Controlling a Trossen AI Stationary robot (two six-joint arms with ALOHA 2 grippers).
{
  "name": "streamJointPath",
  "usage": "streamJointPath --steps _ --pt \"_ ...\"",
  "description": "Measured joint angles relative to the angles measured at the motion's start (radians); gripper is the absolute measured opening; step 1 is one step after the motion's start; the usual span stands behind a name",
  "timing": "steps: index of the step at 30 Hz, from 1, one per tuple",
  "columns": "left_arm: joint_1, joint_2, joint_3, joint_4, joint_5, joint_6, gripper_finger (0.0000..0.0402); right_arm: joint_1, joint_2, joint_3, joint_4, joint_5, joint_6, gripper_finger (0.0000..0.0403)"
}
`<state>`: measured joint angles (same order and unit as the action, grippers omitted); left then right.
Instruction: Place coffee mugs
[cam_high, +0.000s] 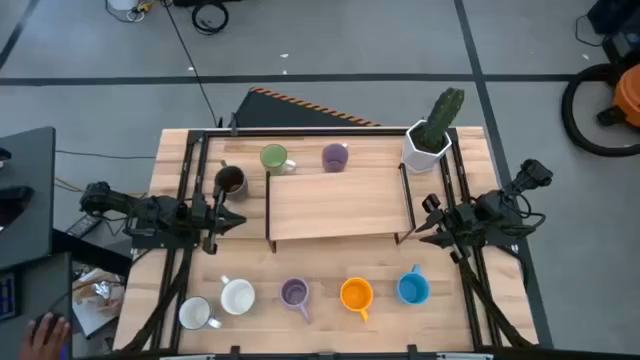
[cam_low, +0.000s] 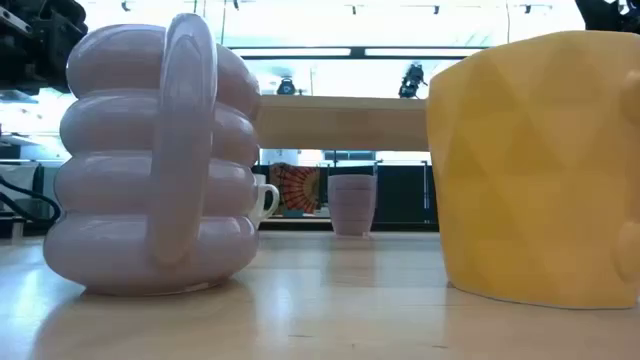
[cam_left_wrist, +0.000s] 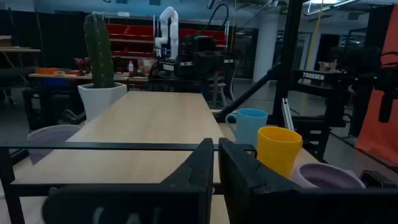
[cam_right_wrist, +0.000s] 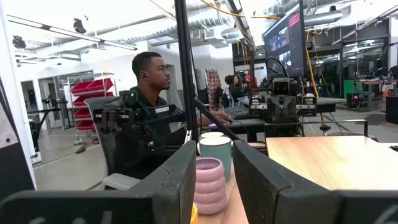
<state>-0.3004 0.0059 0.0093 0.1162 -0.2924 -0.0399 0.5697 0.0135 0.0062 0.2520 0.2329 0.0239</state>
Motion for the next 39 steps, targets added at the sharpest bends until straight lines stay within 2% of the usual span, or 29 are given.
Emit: streamJointPath --steps 39 --pt "0.018 0.000 0.000 0.000 -0.003 0.000 0.0031 0.000 0.000 0.000 0.000 0.000 0.000 0.0113"
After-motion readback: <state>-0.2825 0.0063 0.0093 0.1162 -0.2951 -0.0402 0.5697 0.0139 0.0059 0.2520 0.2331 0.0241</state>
